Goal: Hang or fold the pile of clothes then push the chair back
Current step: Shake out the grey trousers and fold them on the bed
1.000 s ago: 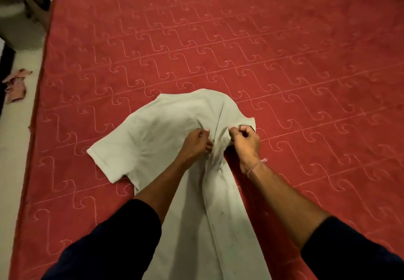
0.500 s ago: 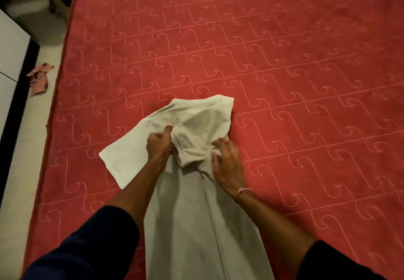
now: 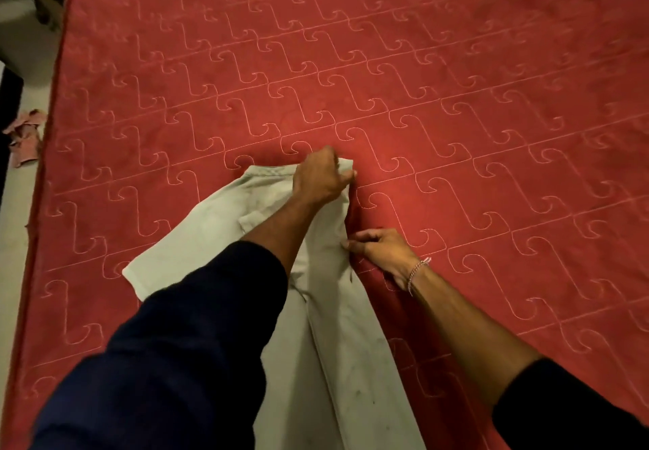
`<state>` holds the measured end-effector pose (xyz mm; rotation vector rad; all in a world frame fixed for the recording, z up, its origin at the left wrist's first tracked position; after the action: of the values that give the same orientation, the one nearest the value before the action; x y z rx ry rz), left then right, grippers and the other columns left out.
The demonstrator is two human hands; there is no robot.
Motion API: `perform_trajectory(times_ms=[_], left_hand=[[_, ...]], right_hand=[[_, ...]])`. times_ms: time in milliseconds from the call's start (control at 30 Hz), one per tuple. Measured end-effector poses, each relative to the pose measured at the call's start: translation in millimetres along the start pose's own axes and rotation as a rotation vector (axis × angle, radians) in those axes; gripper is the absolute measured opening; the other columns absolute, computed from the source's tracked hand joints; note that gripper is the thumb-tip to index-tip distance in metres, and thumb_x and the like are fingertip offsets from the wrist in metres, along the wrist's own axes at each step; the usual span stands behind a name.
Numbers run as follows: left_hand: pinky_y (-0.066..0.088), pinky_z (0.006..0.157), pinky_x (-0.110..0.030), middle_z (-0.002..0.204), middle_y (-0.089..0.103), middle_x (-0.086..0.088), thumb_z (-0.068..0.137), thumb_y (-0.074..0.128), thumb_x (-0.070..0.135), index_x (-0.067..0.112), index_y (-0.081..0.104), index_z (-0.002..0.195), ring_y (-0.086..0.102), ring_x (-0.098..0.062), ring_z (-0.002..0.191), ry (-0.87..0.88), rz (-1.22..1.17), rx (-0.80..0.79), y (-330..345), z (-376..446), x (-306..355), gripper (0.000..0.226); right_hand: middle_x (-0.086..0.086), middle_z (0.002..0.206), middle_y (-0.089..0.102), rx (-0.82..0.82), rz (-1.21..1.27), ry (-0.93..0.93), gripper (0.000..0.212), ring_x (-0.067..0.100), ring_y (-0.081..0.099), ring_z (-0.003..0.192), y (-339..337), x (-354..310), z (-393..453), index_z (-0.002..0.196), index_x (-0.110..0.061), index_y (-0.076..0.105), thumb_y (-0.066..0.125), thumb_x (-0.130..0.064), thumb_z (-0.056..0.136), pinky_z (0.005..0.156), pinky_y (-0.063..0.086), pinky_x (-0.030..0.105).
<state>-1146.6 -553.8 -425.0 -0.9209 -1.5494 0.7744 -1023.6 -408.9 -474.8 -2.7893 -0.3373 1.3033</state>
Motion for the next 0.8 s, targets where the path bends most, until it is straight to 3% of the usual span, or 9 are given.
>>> perform_trajectory(times_ms=[67,133,233,300,367,500,600,700,800], left_hand=[[0.051,0.071,-0.038,0.093,0.063,-0.007,0.082,0.073,0.055,0.009,0.064,0.101,0.061,-0.026,0.087,-0.046,0.040,-0.059,2,12,2,0.051],[0.045,0.066,-0.035,0.084,0.064,-0.008,0.083,0.073,0.052,0.007,0.068,0.092,0.062,-0.027,0.082,-0.042,0.037,-0.092,1,22,1,0.046],[0.050,0.069,-0.035,0.082,0.070,-0.017,0.092,0.068,0.035,-0.001,0.071,0.085,0.064,-0.026,0.077,-0.035,-0.144,-0.157,1,34,-3,0.037],[0.052,0.072,-0.036,0.082,0.065,-0.014,0.098,0.061,0.027,-0.006,0.069,0.090,0.060,-0.023,0.076,-0.083,-0.316,-0.138,-5,37,-10,0.034],[0.046,0.066,-0.028,0.082,0.058,-0.008,0.101,0.057,0.022,-0.002,0.068,0.093,0.053,-0.018,0.072,-0.128,-0.448,-0.096,-10,36,-18,0.028],[0.039,0.053,-0.017,0.075,0.056,0.005,0.101,0.057,0.022,0.011,0.067,0.094,0.047,-0.003,0.065,-0.097,-0.539,-0.002,-7,30,-29,0.016],[0.043,0.060,-0.015,0.086,0.064,0.002,0.099,0.061,0.022,0.007,0.072,0.101,0.054,-0.002,0.073,-0.054,-0.537,0.034,-3,30,-32,0.019],[0.049,0.063,-0.015,0.100,0.071,-0.005,0.097,0.063,0.016,0.006,0.072,0.111,0.060,-0.007,0.080,-0.020,-0.493,-0.032,1,33,-35,0.019],[0.052,0.086,-0.022,0.125,0.067,-0.008,0.094,0.062,-0.001,0.007,0.066,0.127,0.062,-0.015,0.107,-0.006,-0.454,-0.086,1,37,-37,0.034]], right_hand=[[-0.005,0.083,0.075,-0.051,-0.064,-0.038,0.026,0.000,0.069,0.070,-4,-4,-4,0.100,-0.010,0.077,0.086,-0.020,0.078,0.063,0.053,0.012],[-0.006,0.083,0.076,-0.078,-0.208,-0.075,0.026,0.004,0.070,0.075,-4,-3,-5,0.093,-0.016,0.079,0.089,-0.030,0.074,0.064,0.052,0.016],[-0.007,0.075,0.076,-0.179,-0.389,-0.094,0.029,-0.001,0.064,0.062,-2,-3,-9,0.078,-0.021,0.080,0.091,-0.045,0.066,0.062,0.052,0.026],[-0.009,0.074,0.073,-0.208,-0.414,-0.101,0.029,0.000,0.062,0.066,-2,-5,-13,0.069,-0.017,0.075,0.093,-0.040,0.065,0.068,0.055,0.030],[-0.011,0.079,0.064,-0.195,-0.441,-0.113,0.031,0.005,0.057,0.073,-9,-8,-15,0.066,-0.016,0.067,0.093,-0.032,0.067,0.073,0.052,0.032],[-0.001,0.082,0.056,-0.205,-0.449,-0.174,0.049,0.015,0.049,0.077,-18,0,-12,0.073,0.003,0.068,0.090,-0.040,0.069,0.068,0.043,0.031],[-0.007,0.082,0.054,-0.145,-0.483,-0.178,0.047,0.005,0.048,0.069,-19,3,-11,0.068,-0.002,0.064,0.090,-0.042,0.069,0.064,0.044,0.024],[-0.004,0.080,0.053,0.008,-0.504,-0.224,0.045,0.008,0.049,0.068,-12,8,-12,0.064,-0.009,0.059,0.087,-0.042,0.074,0.055,0.038,0.016],[-0.002,0.104,0.045,0.274,-0.485,-0.267,0.042,0.014,0.055,0.080,-1,15,-21,0.095,-0.016,0.055,0.086,-0.035,0.075,0.070,0.047,0.020]])
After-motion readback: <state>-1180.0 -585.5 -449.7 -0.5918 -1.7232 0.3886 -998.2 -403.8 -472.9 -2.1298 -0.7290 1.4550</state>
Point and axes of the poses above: each hand's wrist, its own z-axis towards the middle knuckle, its own y-axis out of the palm, x = y × z, the point moved 4 cm from there along z, towards the middle knuckle
